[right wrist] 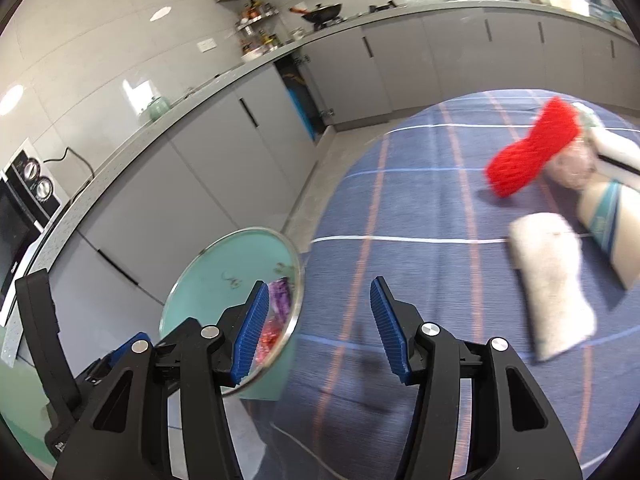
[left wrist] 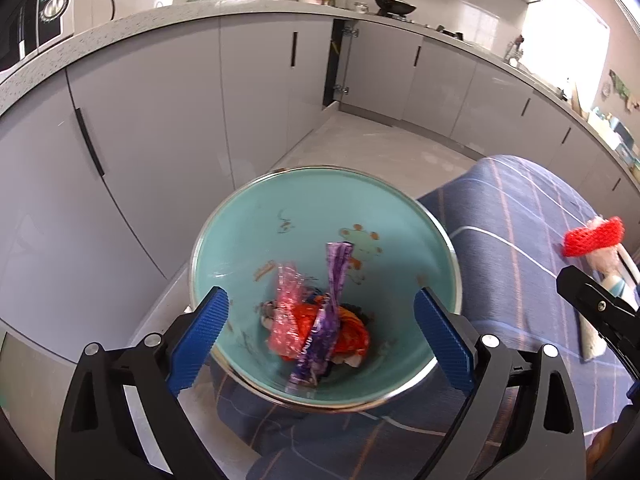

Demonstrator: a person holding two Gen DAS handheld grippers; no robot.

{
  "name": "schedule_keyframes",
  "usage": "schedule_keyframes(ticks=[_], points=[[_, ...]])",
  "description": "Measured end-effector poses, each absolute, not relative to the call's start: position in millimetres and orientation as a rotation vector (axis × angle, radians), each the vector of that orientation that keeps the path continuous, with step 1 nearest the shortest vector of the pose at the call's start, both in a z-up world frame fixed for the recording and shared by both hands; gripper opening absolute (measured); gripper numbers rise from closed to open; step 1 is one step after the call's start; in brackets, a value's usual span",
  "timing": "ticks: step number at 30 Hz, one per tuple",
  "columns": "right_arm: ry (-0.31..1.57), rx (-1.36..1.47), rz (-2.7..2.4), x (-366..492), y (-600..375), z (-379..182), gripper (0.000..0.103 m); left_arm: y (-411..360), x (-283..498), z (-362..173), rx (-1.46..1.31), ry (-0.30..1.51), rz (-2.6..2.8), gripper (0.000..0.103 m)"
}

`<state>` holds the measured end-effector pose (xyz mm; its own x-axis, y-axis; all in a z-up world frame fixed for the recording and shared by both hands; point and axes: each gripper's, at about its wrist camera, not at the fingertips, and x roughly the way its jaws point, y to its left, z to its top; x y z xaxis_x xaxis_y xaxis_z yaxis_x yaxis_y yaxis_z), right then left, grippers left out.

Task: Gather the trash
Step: 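Move both open grippers back toward the trash pile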

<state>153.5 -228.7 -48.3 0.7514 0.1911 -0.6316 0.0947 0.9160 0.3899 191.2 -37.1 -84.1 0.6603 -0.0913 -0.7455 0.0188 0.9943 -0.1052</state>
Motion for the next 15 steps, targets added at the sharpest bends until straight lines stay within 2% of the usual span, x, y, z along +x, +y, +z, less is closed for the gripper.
schedule_keyframes(ticks=[15], points=[[0.648, 0.460, -0.137, 89.6, -327.3, -47.2, 0.059, -130.3, 168.6, -74.4, -0.021, 0.846, -0.263, 0.093]])
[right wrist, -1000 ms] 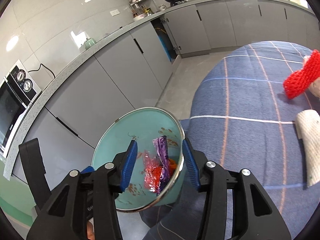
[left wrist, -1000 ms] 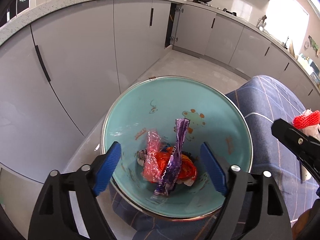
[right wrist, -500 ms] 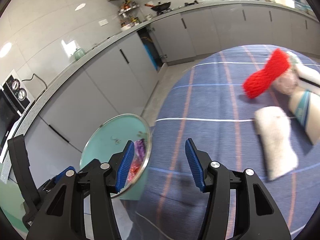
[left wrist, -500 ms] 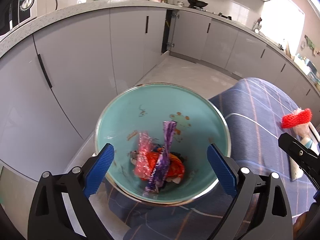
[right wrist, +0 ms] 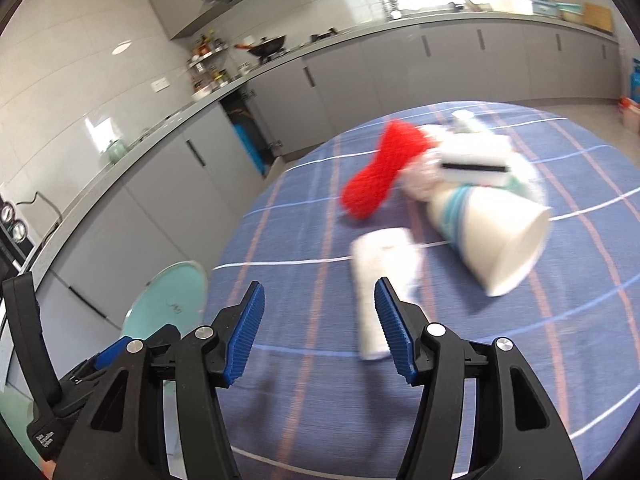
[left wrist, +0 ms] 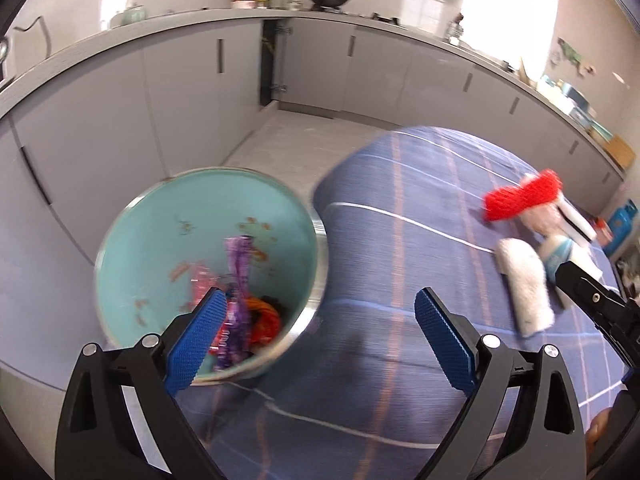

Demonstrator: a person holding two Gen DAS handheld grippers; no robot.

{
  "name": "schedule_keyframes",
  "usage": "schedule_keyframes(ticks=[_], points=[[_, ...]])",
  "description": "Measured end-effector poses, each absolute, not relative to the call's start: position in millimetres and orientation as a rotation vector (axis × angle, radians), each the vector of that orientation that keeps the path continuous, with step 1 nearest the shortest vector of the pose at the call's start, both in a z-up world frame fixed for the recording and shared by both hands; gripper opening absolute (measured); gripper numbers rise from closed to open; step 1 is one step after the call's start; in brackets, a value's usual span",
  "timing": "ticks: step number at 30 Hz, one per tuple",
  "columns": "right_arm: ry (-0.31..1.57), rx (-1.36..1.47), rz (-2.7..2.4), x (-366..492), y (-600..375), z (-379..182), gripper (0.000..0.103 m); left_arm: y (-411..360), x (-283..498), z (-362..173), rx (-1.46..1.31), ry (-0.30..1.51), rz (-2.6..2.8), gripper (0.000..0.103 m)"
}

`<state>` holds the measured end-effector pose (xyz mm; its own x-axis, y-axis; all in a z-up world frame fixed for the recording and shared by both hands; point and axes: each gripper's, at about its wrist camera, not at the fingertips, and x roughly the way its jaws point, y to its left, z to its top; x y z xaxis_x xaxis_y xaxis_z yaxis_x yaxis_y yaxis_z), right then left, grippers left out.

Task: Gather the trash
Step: 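Move both open grippers back toward the trash pile, then grasp the white mesh pad with the left gripper while the right gripper grasps the paper cup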

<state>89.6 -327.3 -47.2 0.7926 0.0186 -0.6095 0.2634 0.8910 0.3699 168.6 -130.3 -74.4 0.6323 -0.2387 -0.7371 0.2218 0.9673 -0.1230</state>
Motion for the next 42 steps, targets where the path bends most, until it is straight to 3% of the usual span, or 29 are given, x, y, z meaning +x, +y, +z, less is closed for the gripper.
schedule_keyframes(ticks=[11, 14, 17, 24, 33, 37, 42], points=[[0.614, 0.479, -0.265, 58.4, -395.4, -49.7, 0.068, -199.4, 156.7, -74.2, 0.032, 0.850, -0.381, 0.089], [0.612, 0.477, -0.292, 56.4, -412.7, -50.5, 0.079, -214.9, 152.7, -73.6, 0.042, 0.849, -0.407, 0.087], [0.613, 0.452, -0.298, 60.2, -422.5, -50.8, 0.082, -230.0, 149.7, -72.3, 0.052, 0.846, -0.438, 0.086], [0.658, 0.445, -0.280, 82.3, -443.3, -60.2, 0.082, -267.1, 143.6, -76.1, 0.073, 0.844, -0.490, 0.085], [0.693, 0.448, -0.233, 91.4, -449.3, -68.5, 0.082, -297.4, 146.4, -91.4, 0.079, 0.892, -0.519, 0.076], [0.714, 0.437, -0.222, 96.5, -451.1, -74.2, 0.081, -304.2, 148.6, -99.7, 0.092, 0.911, -0.522, 0.064], [0.744, 0.444, -0.210, 101.8, -452.2, -83.0, 0.081, -300.1, 151.6, -105.6, 0.065, 0.932, -0.548, 0.035]])
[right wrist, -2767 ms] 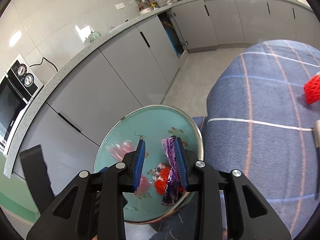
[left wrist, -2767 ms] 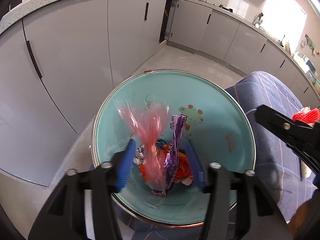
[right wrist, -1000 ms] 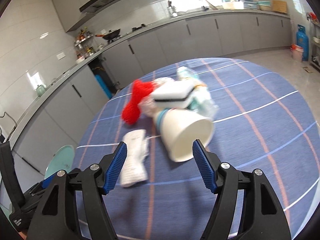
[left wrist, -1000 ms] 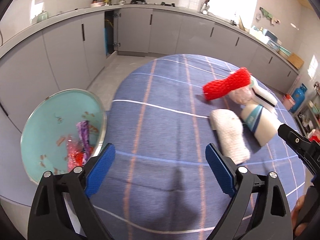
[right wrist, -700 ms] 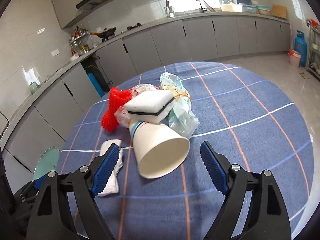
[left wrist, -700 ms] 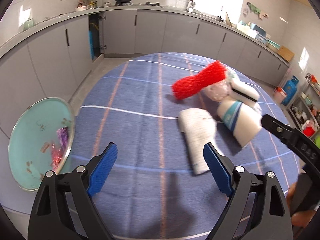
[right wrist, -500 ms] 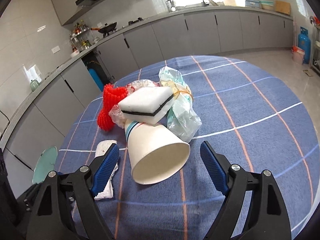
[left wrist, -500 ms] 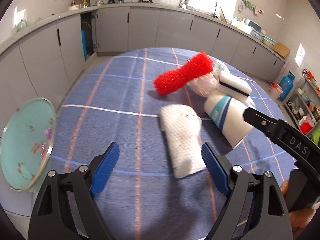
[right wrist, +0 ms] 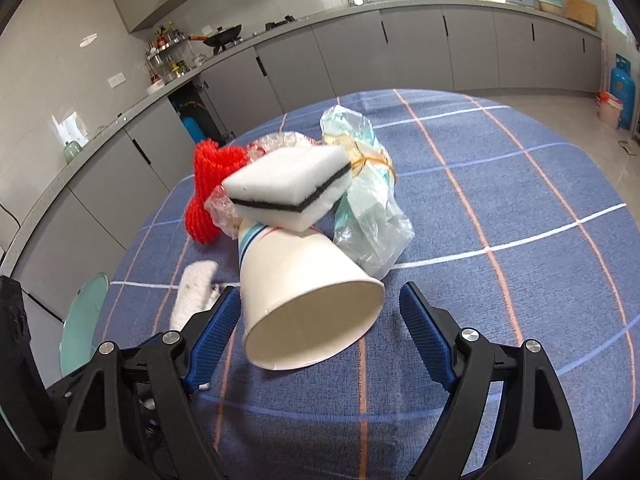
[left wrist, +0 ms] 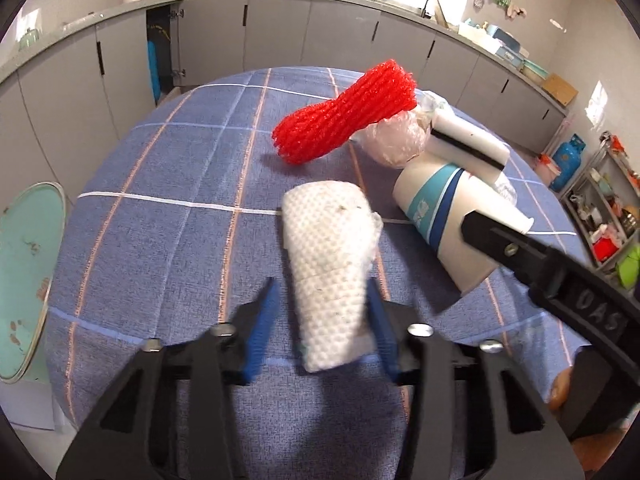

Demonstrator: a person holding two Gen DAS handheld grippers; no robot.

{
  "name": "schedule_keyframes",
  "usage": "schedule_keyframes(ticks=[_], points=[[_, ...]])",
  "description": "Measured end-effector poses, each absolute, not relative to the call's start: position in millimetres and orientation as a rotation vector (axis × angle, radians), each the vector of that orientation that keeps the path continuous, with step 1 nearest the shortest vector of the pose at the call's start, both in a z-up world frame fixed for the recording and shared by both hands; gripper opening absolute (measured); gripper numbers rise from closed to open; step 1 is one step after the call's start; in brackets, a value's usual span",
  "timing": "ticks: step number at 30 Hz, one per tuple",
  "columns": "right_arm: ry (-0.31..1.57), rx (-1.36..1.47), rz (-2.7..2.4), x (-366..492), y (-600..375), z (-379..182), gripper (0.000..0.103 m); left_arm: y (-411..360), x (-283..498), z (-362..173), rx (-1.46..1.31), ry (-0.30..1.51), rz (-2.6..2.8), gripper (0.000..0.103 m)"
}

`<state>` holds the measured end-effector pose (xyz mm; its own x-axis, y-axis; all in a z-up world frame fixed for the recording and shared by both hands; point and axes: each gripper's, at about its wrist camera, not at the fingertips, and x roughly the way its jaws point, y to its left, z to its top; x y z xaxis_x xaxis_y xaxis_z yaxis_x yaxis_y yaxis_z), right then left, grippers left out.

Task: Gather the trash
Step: 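Grasp the white mesh pad with the left gripper while the right gripper grasps the paper cup, then carry the white pad and paper cup over the teal bin and open both grippers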

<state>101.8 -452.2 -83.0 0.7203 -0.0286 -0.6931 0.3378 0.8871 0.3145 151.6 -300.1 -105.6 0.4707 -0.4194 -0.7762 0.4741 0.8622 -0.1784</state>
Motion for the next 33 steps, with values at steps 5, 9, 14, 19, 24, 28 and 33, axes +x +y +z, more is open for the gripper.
schedule_keyframes(ticks=[5, 9, 14, 19, 24, 28, 33], points=[[0.749, 0.443, -0.199, 103.1, -448.4, -83.8, 0.072, -292.8, 148.4, -102.1, 0.059, 0.921, -0.563, 0.024], [0.751, 0.418, -0.202, 101.5, -441.9, -81.3, 0.070, -282.9, 145.2, -95.8, 0.061, 0.898, -0.552, 0.023], [0.757, 0.415, -0.192, 93.8, -432.8, -76.6, 0.066, -262.7, 144.2, -89.7, 0.045, 0.889, -0.532, 0.023], [0.730, 0.447, -0.189, 73.7, -420.7, -67.0, 0.065, -243.8, 138.6, -83.1, 0.051, 0.865, -0.519, 0.023], [0.713, 0.445, -0.157, 61.0, -400.0, -56.8, 0.065, -226.0, 136.6, -80.5, 0.046, 0.857, -0.501, 0.023], [0.710, 0.436, -0.130, 62.3, -381.9, -50.7, 0.065, -210.1, 137.4, -73.6, 0.045, 0.835, -0.484, 0.023], [0.697, 0.397, -0.109, 69.4, -358.1, -43.0, 0.065, -187.2, 137.9, -65.3, 0.041, 0.802, -0.438, 0.023]])
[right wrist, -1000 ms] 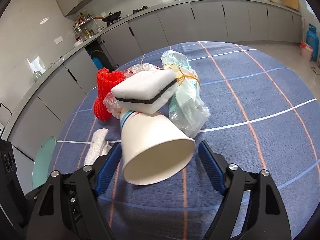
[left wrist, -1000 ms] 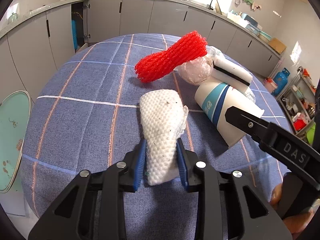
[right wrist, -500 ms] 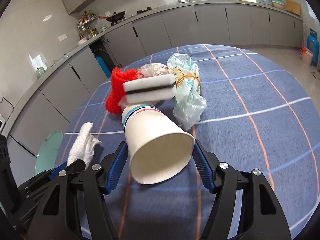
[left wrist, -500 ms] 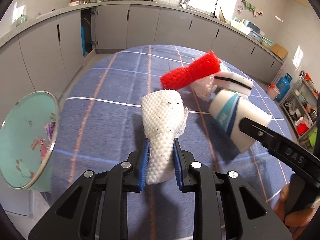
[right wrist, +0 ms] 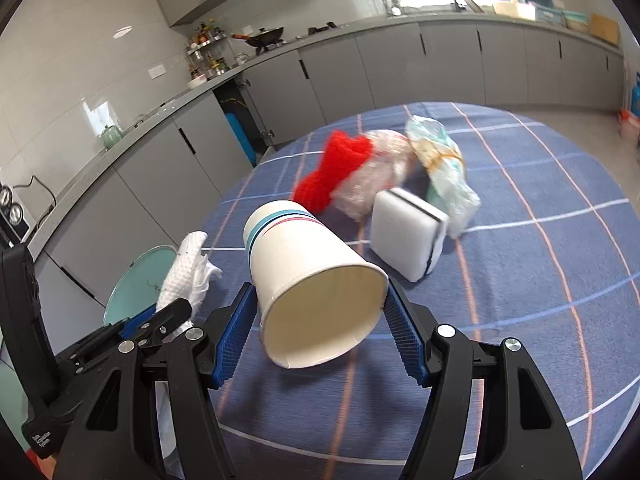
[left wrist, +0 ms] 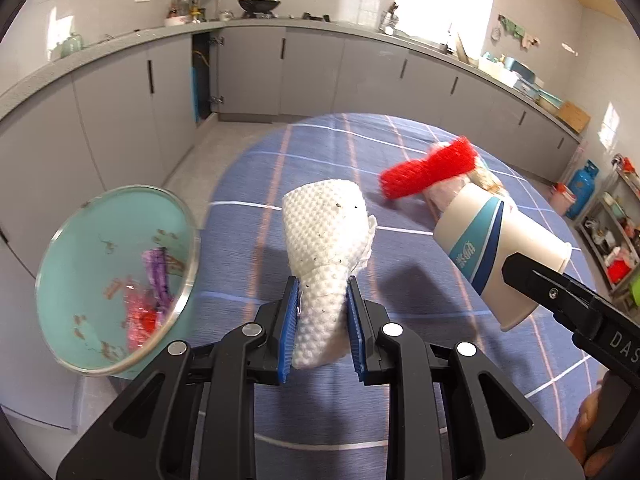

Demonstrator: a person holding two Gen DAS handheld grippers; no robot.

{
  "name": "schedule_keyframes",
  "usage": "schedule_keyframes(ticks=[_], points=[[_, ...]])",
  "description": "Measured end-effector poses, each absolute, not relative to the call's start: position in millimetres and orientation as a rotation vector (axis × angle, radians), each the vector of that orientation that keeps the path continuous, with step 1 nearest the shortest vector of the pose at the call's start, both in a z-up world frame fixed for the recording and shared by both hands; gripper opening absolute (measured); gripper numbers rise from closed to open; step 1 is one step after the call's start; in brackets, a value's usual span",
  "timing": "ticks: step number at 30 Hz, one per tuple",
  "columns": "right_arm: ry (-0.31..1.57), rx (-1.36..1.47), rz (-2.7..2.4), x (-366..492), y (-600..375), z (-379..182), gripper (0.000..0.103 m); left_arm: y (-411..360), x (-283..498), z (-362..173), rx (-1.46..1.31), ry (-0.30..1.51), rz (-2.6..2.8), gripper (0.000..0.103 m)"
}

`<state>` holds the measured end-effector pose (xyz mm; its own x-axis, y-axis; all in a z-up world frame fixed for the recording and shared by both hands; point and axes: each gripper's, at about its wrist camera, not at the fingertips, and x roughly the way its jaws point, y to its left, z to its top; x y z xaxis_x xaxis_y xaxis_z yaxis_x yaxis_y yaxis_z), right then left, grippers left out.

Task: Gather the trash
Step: 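Carry the white pad and paper cup over the teal bin and open both grippers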

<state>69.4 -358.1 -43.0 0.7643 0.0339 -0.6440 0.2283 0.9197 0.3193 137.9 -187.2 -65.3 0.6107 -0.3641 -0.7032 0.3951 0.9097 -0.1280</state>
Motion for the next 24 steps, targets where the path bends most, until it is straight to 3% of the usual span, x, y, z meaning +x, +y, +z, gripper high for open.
schedule_keyframes(ticks=[24], points=[[0.715, 0.293, 0.096, 129.0, -225.4, -25.3, 0.065, -63.7, 165.1, -63.4, -0.070, 0.787, -0.199, 0.023]])
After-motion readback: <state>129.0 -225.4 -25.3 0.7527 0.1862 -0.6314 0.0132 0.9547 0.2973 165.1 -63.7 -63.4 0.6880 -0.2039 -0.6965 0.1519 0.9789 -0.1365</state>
